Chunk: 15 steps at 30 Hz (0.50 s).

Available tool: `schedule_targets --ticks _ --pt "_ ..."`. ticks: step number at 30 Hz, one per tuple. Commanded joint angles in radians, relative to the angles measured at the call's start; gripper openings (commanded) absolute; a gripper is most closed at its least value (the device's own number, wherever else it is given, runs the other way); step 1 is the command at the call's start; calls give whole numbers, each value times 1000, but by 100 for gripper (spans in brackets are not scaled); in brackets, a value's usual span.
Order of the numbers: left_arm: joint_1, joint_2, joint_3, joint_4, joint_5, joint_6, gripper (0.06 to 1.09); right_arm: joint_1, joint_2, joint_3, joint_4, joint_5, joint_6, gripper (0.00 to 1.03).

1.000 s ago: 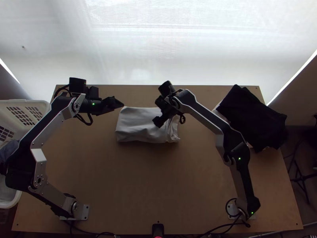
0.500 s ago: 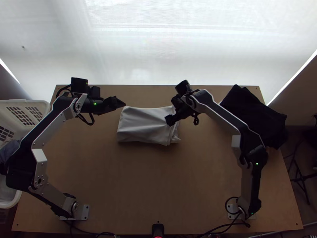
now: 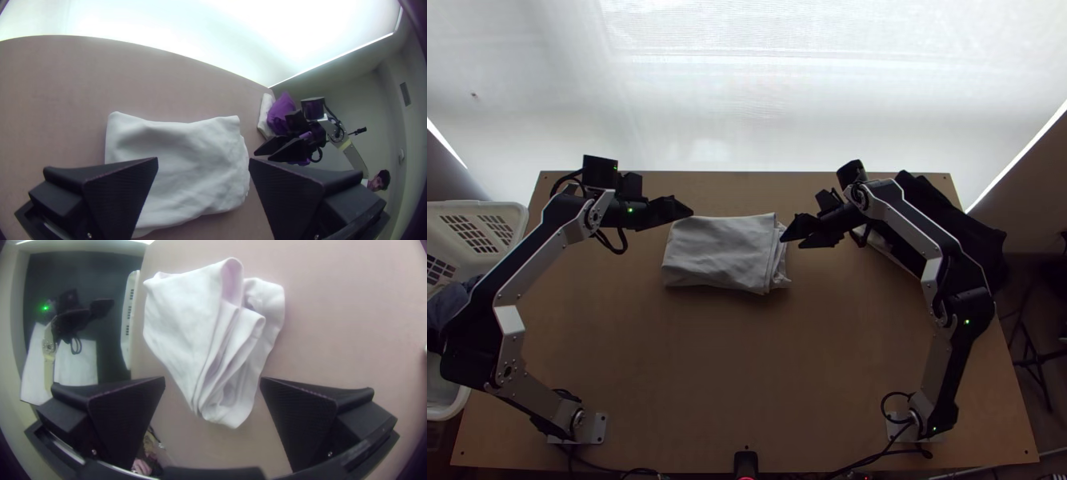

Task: Fold the t-shirt

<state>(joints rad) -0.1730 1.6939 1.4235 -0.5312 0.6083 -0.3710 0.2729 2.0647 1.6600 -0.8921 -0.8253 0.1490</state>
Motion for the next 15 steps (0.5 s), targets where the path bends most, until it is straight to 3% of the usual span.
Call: schedule_targets --ticks 1,15 --pt "-26 0 22 -1 -13 -3 105 -35 83 -8 -4 -170 15 99" --pt "-22 -7 29 -16 -24 0 105 -15 163 30 27 -117 -35 99"
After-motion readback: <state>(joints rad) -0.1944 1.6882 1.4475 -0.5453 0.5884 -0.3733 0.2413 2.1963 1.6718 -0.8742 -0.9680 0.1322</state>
